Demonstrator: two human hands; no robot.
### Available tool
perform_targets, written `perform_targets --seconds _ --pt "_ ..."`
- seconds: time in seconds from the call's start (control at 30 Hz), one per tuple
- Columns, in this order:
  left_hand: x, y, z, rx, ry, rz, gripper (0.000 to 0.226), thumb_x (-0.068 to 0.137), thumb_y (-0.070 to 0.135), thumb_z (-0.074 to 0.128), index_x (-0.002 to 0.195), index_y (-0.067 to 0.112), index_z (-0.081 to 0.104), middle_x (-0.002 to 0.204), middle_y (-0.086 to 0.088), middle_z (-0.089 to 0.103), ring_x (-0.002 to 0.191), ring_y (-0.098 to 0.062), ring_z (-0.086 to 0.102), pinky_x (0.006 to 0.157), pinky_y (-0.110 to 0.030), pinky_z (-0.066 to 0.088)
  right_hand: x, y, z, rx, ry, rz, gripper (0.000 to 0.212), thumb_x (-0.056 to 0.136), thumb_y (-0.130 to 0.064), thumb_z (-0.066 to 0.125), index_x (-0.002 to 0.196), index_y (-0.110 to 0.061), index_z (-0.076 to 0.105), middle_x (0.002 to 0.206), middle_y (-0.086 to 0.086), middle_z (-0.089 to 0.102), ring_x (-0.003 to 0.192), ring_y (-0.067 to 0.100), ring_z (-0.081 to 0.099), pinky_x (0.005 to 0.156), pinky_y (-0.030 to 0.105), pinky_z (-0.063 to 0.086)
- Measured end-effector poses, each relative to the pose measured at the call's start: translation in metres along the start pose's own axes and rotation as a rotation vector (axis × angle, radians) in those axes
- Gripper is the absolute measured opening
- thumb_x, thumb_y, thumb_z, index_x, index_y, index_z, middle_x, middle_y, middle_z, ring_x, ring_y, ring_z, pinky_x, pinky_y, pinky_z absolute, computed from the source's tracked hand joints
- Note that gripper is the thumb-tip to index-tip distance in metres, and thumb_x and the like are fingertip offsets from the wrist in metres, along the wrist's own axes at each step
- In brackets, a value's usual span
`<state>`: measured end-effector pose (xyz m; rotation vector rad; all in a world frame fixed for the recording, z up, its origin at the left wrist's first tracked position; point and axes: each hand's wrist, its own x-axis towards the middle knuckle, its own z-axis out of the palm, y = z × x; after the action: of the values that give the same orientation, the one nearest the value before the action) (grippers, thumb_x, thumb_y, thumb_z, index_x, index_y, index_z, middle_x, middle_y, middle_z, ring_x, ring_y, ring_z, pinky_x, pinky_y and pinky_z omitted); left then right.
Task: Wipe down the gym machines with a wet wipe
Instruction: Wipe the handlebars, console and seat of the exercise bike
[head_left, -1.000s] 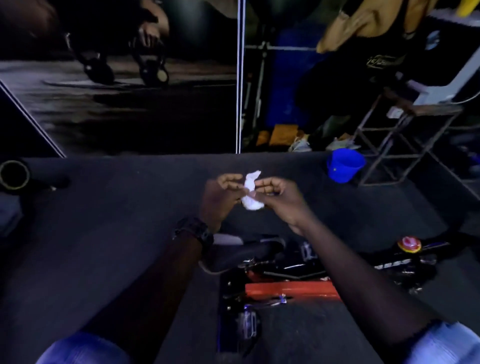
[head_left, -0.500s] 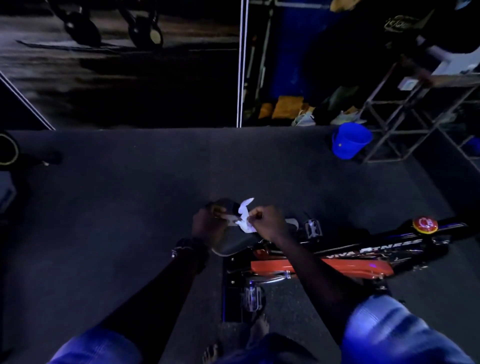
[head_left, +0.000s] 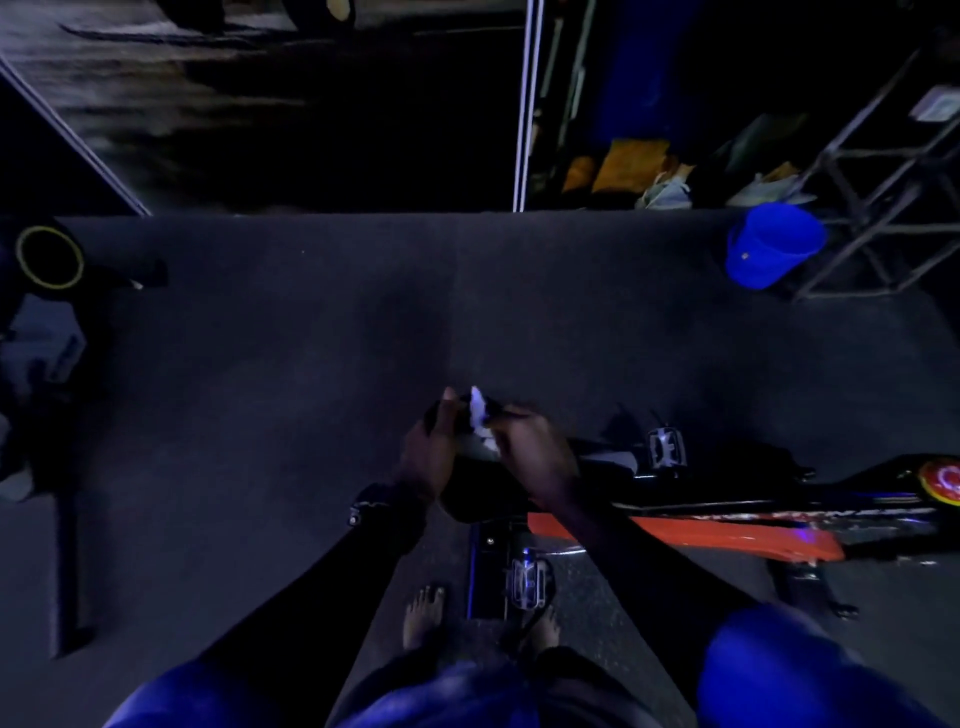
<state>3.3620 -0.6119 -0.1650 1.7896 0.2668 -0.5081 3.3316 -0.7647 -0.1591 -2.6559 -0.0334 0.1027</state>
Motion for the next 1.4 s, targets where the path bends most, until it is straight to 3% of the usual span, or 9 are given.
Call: perform_targets --seconds 0.27,0.43,0.5,0.6,0.8,1.0,1.17,1.27,1.4 --pt "0.005 0.019 -0.011 -0.126 -0.128 0.026 0.097 0.074 0.095 0.036 0.116 0.015 0.072 0.123 -0.001 0.070 0.117 -0.016 0.064 0.113 -0.044 0.043 -0.036 0.000 0.016 -0.129 0.009 -0.137 0.035 0.089 -0.040 0.041 0.108 -0.025 0.067 0.118 0.001 0.064 0.104 0.028 0.062 0.080 0.035 0.052" --pt "0.007 0.024 -0.014 -0.063 -0.231 0.076 0.083 0.083 0.091 0.028 0.115 0.028 0.072 0.128 0.007 0.069 0.121 -0.009 0.061 0.113 -0.037 0.041 0.005 -0.027 0.009 -0.030 0.125 0.156 0.034 0.075 -0.014 0.064 0.108 -0.019 0.071 0.109 0.007 0.069 0.094 0.029 0.064 0.079 0.034 0.050" --pt "0.008 0.026 -0.016 -0.089 -0.276 0.075 0.063 0.097 0.074 0.029 0.116 0.029 0.068 0.126 0.010 0.066 0.118 -0.006 0.060 0.106 -0.027 0.042 0.001 -0.043 0.018 0.000 0.103 0.057 0.044 0.065 -0.009 0.072 0.109 -0.014 0.071 0.107 0.010 0.069 0.092 0.030 0.067 0.075 0.033 0.055" --pt "0.017 0.021 -0.013 -0.061 -0.239 0.081 0.071 0.081 0.092 0.035 0.114 0.037 0.066 0.129 0.016 0.062 0.121 -0.004 0.056 0.114 -0.034 0.034 -0.030 -0.032 0.025 -0.027 0.012 -0.104 0.040 0.064 -0.007 0.079 0.102 -0.018 0.075 0.108 0.005 0.071 0.098 0.024 0.067 0.078 0.028 0.057" --pt "0.035 0.010 -0.008 -0.014 -0.177 0.113 0.090 0.076 0.096 0.036 0.149 0.043 0.043 0.152 0.021 0.046 0.141 -0.004 0.040 0.124 -0.042 0.023 -0.010 0.005 -0.001 -0.108 0.122 0.316 0.024 0.092 -0.030 0.054 0.113 -0.027 0.065 0.099 0.006 0.071 0.090 0.030 0.069 0.072 0.037 0.052" --pt "0.023 0.022 -0.006 -0.076 -0.292 0.110 0.086 0.078 0.093 0.041 0.142 0.037 0.052 0.148 0.018 0.050 0.138 -0.004 0.044 0.122 -0.038 0.028 0.009 -0.038 0.038 -0.160 -0.155 0.208 0.028 0.094 -0.013 0.049 0.112 -0.007 0.069 0.117 0.014 0.068 0.113 0.031 0.063 0.089 0.045 0.054" --pt "0.026 0.021 -0.004 -0.044 -0.241 0.069 0.076 0.076 0.094 0.039 0.109 0.032 0.067 0.118 0.025 0.065 0.118 -0.005 0.057 0.115 -0.035 0.034 -0.022 -0.013 0.012 -0.251 0.001 0.018 0.034 0.063 -0.029 0.074 0.097 -0.025 0.076 0.104 -0.006 0.073 0.100 0.014 0.068 0.080 0.026 0.055" --pt "0.042 0.002 -0.004 0.005 -0.181 0.066 0.094 0.073 0.098 0.036 0.137 0.033 0.059 0.144 0.022 0.054 0.137 -0.001 0.044 0.124 -0.040 0.022 -0.011 0.003 -0.005 0.026 0.163 0.287 0.025 0.077 -0.015 0.067 0.101 -0.018 0.074 0.104 0.005 0.072 0.092 0.024 0.067 0.080 0.032 0.053" --pt "0.017 0.026 -0.003 -0.018 -0.289 0.088 0.073 0.083 0.089 0.030 0.121 0.039 0.067 0.138 0.009 0.062 0.134 -0.012 0.053 0.118 -0.035 0.033 0.013 -0.029 0.008 0.035 0.176 0.223 0.029 0.092 -0.008 0.056 0.118 -0.011 0.069 0.116 0.013 0.069 0.096 0.029 0.067 0.081 0.032 0.046"
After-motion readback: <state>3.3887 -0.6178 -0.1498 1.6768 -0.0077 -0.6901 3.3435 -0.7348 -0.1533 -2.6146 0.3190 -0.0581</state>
